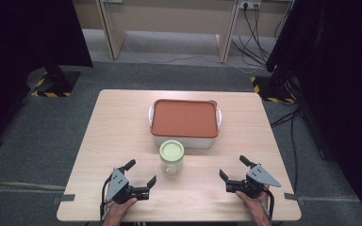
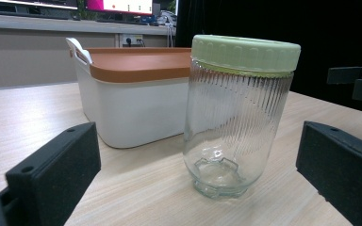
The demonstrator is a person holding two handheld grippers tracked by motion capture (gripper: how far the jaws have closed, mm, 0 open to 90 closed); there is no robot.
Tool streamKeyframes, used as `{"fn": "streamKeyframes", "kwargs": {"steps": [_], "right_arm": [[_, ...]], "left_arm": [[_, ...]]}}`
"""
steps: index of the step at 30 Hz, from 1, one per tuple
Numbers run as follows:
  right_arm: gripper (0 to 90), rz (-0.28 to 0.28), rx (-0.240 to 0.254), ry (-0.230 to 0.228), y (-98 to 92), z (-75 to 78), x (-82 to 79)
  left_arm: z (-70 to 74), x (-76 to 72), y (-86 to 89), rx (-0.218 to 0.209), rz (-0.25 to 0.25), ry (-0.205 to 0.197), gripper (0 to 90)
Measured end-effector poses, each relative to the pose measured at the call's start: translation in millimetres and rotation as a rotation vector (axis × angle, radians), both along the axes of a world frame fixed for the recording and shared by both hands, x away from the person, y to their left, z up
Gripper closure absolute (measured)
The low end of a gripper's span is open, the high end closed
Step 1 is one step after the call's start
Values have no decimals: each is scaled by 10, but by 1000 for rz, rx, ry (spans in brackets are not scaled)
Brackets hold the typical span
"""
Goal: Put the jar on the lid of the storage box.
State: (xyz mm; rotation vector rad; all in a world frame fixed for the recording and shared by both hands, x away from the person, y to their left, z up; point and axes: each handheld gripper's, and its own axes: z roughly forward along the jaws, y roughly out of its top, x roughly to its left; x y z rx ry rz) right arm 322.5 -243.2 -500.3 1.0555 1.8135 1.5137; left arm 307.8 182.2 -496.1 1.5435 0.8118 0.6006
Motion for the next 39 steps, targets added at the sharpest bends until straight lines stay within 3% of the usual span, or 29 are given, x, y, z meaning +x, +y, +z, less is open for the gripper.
{"fn": "streamKeyframes", "kwargs": {"steps": [39], "right_arm": [[4, 5, 0, 12, 17, -20, 10]], "left_arm": [[18, -6, -53, 6, -13, -6, 0]]}}
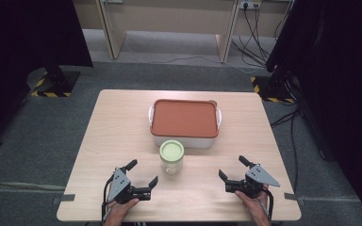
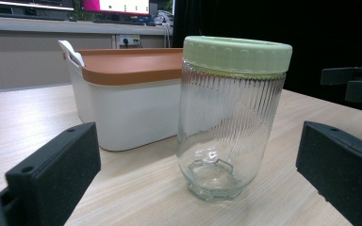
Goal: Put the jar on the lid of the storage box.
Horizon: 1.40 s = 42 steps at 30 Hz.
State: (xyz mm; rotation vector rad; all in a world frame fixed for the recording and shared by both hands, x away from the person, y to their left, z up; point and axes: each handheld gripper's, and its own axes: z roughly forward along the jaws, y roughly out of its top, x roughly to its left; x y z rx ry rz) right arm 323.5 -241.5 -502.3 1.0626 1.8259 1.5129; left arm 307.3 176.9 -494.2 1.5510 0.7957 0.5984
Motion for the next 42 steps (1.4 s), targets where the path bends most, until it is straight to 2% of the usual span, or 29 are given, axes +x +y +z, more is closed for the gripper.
{"fn": "streamKeyframes", "kwargs": {"steps": [22, 42], "right_arm": [[4, -4, 7, -1, 4, -3, 11], [4, -6, 4, -4, 7, -3, 11]], "left_arm": [[45, 60, -123, 4, -31, 0, 0], [49, 130, -198, 31, -50, 8, 0]]}}
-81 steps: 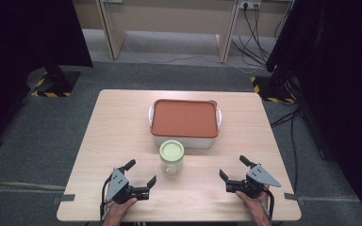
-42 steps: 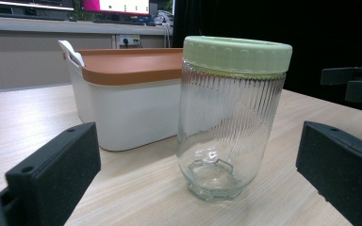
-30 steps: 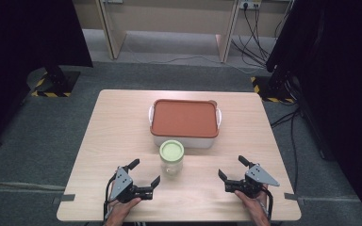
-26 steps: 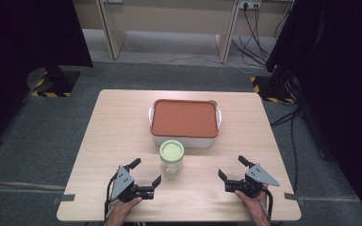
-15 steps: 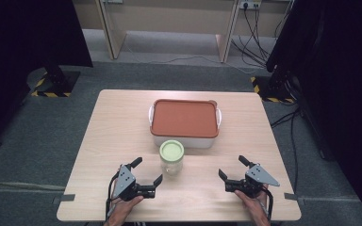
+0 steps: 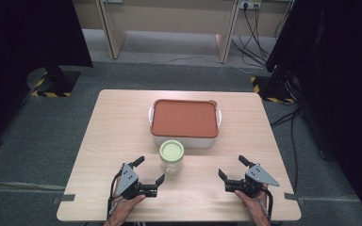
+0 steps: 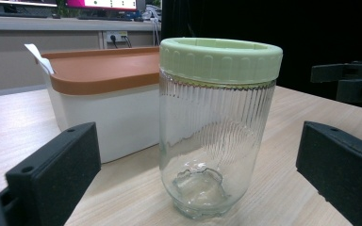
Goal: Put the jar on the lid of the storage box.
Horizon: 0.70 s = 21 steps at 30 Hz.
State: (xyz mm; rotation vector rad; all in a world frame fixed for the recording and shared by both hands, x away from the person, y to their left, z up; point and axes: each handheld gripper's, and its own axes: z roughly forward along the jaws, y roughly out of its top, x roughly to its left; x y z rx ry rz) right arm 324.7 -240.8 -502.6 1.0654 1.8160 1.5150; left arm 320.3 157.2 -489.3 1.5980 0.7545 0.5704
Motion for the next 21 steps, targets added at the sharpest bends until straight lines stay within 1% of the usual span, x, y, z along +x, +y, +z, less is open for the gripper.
{"fn": "streamKeyframes", "kwargs": {"steps": [7, 11, 21], "right_arm": [[4, 2, -1, 1, 3, -1, 1], [3, 0, 2, 0, -2, 1, -1], [4, 2, 1, 1, 1, -1, 0]], "left_arm": [[27, 51, -32, 3, -6, -6, 0], [51, 64, -58, -4, -11, -12, 0], [66, 108, -100, -4, -16, -11, 0]]}}
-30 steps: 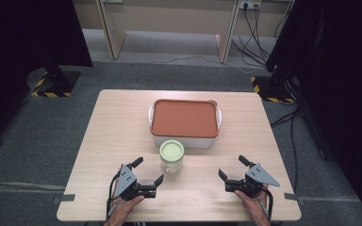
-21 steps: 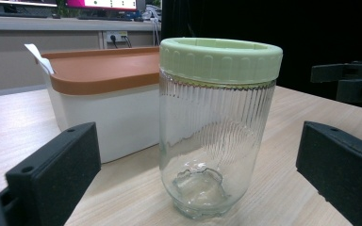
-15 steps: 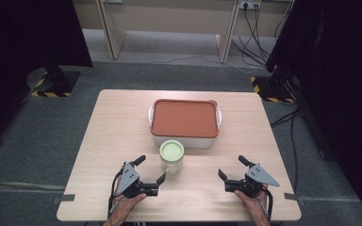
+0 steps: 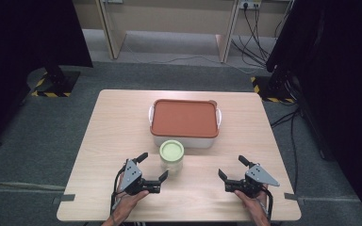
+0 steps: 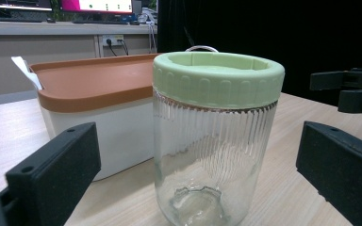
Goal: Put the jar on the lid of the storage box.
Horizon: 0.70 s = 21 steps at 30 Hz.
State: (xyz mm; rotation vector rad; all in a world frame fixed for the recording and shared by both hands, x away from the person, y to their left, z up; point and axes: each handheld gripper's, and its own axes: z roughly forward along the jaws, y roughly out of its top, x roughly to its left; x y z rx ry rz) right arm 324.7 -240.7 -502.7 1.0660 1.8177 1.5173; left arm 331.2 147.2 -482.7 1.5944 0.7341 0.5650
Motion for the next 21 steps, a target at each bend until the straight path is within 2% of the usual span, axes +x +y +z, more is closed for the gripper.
{"fn": "streamKeyframes", "kwargs": {"steps": [21], "right_arm": [[4, 3, 1, 3, 3, -2, 0]], "left_arm": [[17, 106, -165, 13, -23, 8, 0]]}}
